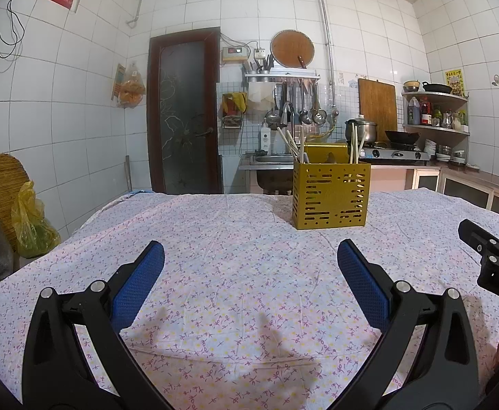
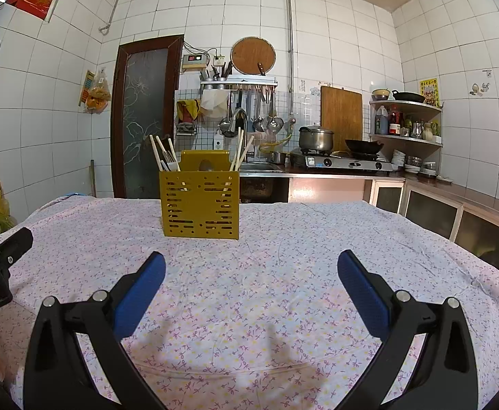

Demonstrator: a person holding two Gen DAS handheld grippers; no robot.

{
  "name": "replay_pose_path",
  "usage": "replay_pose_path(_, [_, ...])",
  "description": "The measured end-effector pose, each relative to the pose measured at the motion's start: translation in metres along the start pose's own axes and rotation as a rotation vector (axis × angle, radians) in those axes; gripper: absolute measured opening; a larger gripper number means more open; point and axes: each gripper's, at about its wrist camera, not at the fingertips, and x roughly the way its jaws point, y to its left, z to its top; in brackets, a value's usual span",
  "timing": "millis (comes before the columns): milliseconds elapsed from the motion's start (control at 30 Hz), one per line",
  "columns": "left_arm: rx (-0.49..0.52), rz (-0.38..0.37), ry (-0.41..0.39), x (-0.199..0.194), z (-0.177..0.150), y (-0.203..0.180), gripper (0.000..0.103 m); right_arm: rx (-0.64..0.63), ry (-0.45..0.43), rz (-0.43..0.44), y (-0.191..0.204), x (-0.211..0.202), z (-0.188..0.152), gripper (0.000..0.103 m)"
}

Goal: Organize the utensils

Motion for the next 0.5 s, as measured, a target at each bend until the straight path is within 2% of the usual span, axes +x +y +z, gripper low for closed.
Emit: replay_pose_path(500, [-0.004,-0.005,0.009,0.0017,0.0005,0.0013,0.098,-0.001,-0.002,-0.001,-0.0015,-0.0003,0.0009,0.098])
